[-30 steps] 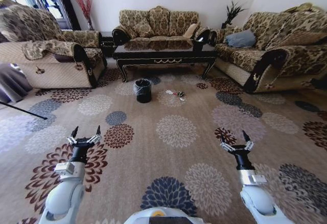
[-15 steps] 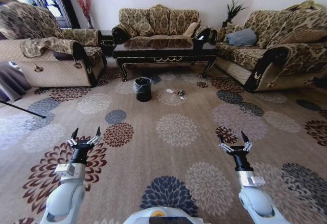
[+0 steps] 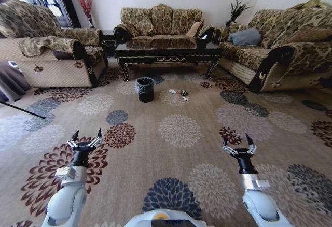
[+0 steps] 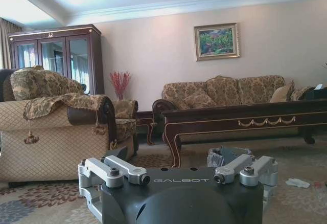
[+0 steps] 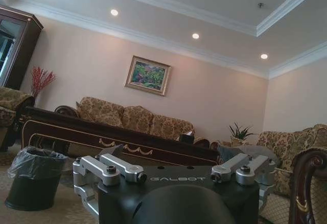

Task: Move to the front of the table and pick up the trash from the floor, then place it into the trash bin.

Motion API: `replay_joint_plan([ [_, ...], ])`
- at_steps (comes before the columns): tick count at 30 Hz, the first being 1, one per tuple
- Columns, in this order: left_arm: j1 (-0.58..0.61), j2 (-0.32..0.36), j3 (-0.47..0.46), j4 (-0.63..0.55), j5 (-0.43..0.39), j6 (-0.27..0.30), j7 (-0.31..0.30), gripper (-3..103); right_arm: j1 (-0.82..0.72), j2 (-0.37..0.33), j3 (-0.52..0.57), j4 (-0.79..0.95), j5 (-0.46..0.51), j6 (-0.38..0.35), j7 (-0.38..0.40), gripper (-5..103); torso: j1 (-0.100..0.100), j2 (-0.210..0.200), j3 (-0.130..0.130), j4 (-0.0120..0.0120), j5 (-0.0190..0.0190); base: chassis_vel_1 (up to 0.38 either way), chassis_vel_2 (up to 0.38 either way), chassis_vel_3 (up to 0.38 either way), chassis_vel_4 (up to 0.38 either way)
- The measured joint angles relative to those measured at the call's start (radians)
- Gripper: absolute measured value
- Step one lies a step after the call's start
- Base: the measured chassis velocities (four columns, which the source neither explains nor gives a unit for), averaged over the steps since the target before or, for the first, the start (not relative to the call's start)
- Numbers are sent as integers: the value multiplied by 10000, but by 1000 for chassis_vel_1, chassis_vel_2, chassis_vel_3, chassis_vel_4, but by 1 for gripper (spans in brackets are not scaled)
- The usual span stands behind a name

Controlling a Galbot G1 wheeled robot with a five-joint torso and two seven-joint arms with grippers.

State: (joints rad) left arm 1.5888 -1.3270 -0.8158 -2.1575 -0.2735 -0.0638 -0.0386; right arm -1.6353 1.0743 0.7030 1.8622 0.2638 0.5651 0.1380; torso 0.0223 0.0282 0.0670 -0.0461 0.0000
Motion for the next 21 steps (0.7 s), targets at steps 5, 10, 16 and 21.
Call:
replay_joint_plan([
  [5,2,19,-19,13,9,-29,23,100,-3,46,1,4,16,8,-34,100,1,21,15,1,0,-18,22,22,-18],
  [10,6,43,-25,13,62,9,-57,100,-2,105,-12,-15,-2,31,-91,100,5,43,33,1,0,-103,130,125,-120],
  [16,4,139,-26,-83,210,385,-335,100,26,147,-50,-50,-68,31,-93,100,11,60,54,3,1,-202,208,202,-234],
  [21,-18,189,-29,-159,193,443,-379,100,44,169,-61,-58,-76,28,-87,100,10,75,61,-2,0,-290,257,255,-256],
])
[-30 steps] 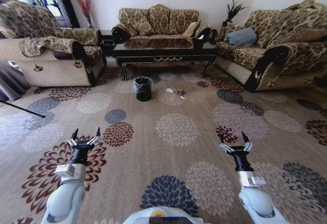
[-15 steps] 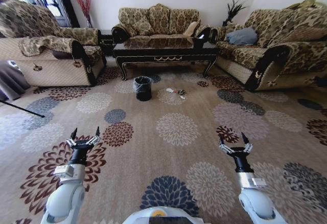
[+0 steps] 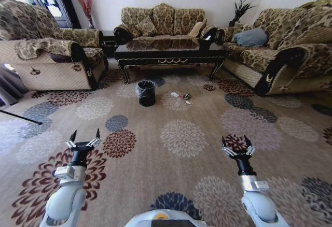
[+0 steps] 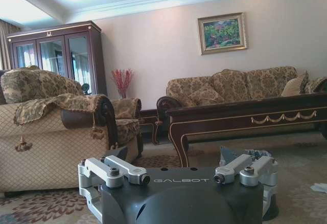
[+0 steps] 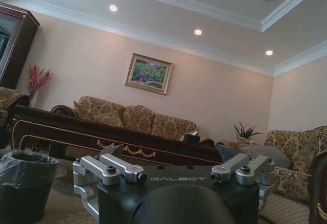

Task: Move to the front of the table and pick up the trash from the floor, then place it into the trash bin.

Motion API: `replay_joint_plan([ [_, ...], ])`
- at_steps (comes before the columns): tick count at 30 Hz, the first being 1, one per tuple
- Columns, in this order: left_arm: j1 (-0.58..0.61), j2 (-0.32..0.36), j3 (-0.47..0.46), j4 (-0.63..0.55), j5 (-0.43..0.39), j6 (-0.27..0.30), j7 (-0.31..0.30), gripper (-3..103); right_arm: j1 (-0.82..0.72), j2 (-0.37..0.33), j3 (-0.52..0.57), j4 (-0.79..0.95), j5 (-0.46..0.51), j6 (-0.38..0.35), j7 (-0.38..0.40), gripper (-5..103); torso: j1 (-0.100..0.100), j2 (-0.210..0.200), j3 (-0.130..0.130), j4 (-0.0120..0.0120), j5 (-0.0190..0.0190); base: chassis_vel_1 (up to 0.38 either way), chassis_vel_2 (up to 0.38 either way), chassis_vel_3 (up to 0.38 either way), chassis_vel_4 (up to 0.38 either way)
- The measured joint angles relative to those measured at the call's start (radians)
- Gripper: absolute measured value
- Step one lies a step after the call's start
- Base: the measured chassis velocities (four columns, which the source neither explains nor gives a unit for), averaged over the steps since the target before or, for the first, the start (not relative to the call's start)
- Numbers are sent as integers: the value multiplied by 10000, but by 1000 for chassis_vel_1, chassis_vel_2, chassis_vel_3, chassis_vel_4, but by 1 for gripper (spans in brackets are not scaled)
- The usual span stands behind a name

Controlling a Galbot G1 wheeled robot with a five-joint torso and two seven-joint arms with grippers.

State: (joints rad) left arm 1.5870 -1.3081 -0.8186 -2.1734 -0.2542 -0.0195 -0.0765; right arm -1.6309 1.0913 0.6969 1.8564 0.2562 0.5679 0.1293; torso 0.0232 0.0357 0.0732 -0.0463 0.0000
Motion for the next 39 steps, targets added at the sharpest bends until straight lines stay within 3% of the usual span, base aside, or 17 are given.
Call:
replay_joint_plan([
  [39,81,-310,218,-297,66,-305,244,100,12,237,-67,-28,-130,22,66,100,5,34,32,1,2,-351,353,351,-354],
])
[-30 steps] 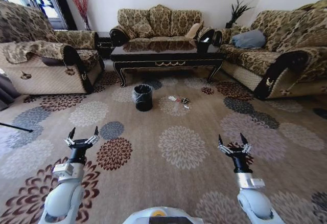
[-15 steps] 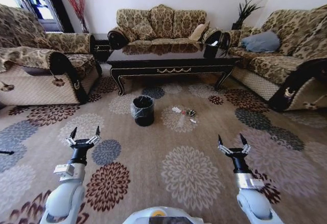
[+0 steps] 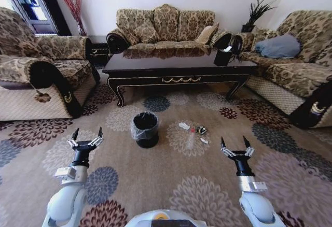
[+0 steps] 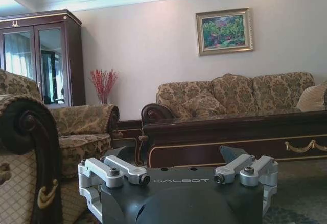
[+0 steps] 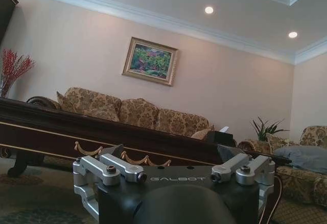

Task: Move to the front of the table and pick up the trash from the floor, then place it into the trash bin.

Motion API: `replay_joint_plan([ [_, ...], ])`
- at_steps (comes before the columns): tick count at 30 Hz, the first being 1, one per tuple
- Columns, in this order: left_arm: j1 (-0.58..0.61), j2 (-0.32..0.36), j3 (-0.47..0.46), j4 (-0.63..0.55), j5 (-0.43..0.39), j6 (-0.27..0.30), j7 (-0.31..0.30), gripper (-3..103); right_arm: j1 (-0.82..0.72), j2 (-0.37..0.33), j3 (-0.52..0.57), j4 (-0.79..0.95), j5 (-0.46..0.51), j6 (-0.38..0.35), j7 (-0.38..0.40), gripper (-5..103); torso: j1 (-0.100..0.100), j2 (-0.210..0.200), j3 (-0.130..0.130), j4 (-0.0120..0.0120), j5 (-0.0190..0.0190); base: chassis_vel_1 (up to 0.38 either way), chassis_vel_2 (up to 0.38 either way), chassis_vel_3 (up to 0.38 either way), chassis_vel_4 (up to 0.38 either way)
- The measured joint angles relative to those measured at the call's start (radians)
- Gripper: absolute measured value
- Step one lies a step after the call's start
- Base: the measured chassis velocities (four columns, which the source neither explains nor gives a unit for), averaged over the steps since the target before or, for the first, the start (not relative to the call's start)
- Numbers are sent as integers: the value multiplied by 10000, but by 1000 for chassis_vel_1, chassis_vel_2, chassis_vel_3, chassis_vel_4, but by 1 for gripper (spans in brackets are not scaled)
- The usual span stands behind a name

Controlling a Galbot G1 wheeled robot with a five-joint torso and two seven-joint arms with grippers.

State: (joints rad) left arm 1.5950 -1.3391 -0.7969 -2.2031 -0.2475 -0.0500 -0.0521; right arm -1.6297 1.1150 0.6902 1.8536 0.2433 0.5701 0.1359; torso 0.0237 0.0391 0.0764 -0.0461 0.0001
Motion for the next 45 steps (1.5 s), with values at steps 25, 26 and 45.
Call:
replay_joint_plan([
  [25,-104,-87,151,114,111,-105,137,100,35,112,-19,-80,-90,150,-25,100,0,8,5,3,-3,-63,66,62,-67],
  [26,-98,-87,152,58,113,-102,137,100,22,114,-14,-92,-119,150,-15,100,-1,7,4,0,-2,0,0,0,0],
  [45,-122,156,244,-654,38,856,-95,100,42,144,-64,-112,-158,173,6,100,8,4,11,4,-1,-77,80,85,-73],
])
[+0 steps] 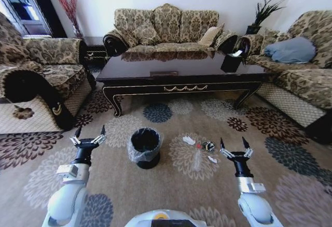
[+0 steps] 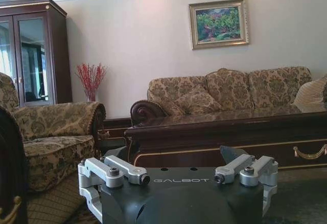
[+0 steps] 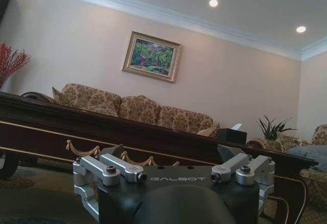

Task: Move to the front of the table and pick up the trash from the floor, then place it into the trash bin.

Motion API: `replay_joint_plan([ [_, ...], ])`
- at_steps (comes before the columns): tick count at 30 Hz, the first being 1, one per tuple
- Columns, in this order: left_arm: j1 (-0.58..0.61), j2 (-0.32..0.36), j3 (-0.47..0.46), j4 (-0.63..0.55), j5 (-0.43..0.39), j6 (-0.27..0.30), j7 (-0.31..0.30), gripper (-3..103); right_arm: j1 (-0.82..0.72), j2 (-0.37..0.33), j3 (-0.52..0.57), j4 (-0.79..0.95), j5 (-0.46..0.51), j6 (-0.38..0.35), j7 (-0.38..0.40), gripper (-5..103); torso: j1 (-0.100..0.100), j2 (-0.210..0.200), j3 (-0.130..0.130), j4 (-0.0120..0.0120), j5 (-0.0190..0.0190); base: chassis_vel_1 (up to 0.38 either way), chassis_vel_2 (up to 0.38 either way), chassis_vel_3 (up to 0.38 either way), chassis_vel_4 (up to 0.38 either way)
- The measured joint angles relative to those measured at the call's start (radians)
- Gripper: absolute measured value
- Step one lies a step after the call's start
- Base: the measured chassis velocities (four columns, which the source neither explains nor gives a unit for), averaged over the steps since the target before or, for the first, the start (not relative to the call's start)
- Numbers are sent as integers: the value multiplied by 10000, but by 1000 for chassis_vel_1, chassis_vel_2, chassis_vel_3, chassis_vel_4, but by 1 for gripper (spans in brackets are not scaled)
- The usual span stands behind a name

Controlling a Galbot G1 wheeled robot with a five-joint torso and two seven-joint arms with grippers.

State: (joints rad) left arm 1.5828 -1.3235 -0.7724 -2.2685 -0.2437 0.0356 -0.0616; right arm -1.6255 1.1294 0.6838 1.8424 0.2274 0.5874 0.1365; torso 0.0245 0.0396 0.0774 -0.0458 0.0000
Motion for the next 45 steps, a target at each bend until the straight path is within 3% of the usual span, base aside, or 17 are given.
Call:
replay_joint_plan([
  [6,-193,249,130,-167,-361,259,-148,100,-8,16,3,44,65,140,-195,100,-7,1,-6,-3,-2,-9,18,8,-19],
  [11,-584,895,122,-403,-1171,1015,-655,100,0,20,-15,45,51,156,-202,100,-9,1,-7,-3,-1,3,-10,-6,7],
  [14,-1115,1772,124,-603,-2225,1881,-1496,100,-4,33,-44,46,8,160,-202,100,-7,1,-5,-3,-1,0,0,0,0],
  [15,-1115,1772,124,-603,-2225,1881,-1496,100,-4,33,-44,46,8,160,-202,100,-7,1,-5,-3,-1,0,0,0,0],
  [17,-1581,2380,231,-631,-3241,2762,-2190,100,-8,63,-58,45,-54,160,-200,100,-7,1,-4,-2,-1,0,0,0,0],
  [18,-1581,2380,231,-631,-3241,2762,-2190,100,-8,63,-58,45,-54,160,-200,100,-7,1,-4,-2,-1,0,0,0,0],
  [22,-2526,3135,1083,-548,-5706,4841,-3551,100,12,140,-67,-2,-182,161,-167,100,-7,1,-5,-2,-1,0,0,0,0],
  [23,-2526,3135,1083,-548,-5706,4841,-3551,100,12,140,-67,-2,-182,161,-167,100,-7,1,-5,-2,-1,0,0,0,0],
  [24,-3080,3384,1636,-451,-6739,5633,-4204,100,22,192,-66,-19,-236,161,-110,100,-7,1,-5,-5,-2,0,0,0,0],
  [26,-3706,3599,2300,-215,-7711,6197,-5044,100,27,275,-66,-52,-284,160,-51,100,-7,1,-4,-5,-1,0,0,0,0],
  [27,-3706,3599,2300,-215,-7711,6197,-5044,100,27,275,-66,-52,-284,160,-51,100,-7,1,-4,-5,-1,0,0,0,0],
  [29,-4448,3716,3084,279,-8438,6694,-6291,100,26,393,-64,-101,-344,165,-15,100,-7,2,-4,-3,1,0,0,0,0],
  [31,-4946,3708,3669,721,-9196,7006,-7268,100,17,495,-60,-155,-388,176,-10,100,-6,1,-4,-4,0,0,0,0,0],
  [32,-4946,3708,3669,721,-9196,7006,-7268,100,17,495,-60,-155,-388,176,-10,100,-6,1,-4,-4,0,0,0,0,0],
  [34,-5431,3539,4289,1202,-10213,7112,-8337,100,23,572,-58,-226,-426,201,-10,100,-6,2,-4,-2,0,0,0,0,0],
  [36,-5763,3268,4785,1702,-10719,7116,-8965,100,46,611,-57,-299,-448,212,-9,100,-7,2,-4,-5,-1,0,0,0,0],
  [45,-6111,2909,5997,2655,-10347,7083,-9109,100,146,654,-39,-548,-468,246,-11,100,-7,1,-4,-1,1,0,0,0,0],
])
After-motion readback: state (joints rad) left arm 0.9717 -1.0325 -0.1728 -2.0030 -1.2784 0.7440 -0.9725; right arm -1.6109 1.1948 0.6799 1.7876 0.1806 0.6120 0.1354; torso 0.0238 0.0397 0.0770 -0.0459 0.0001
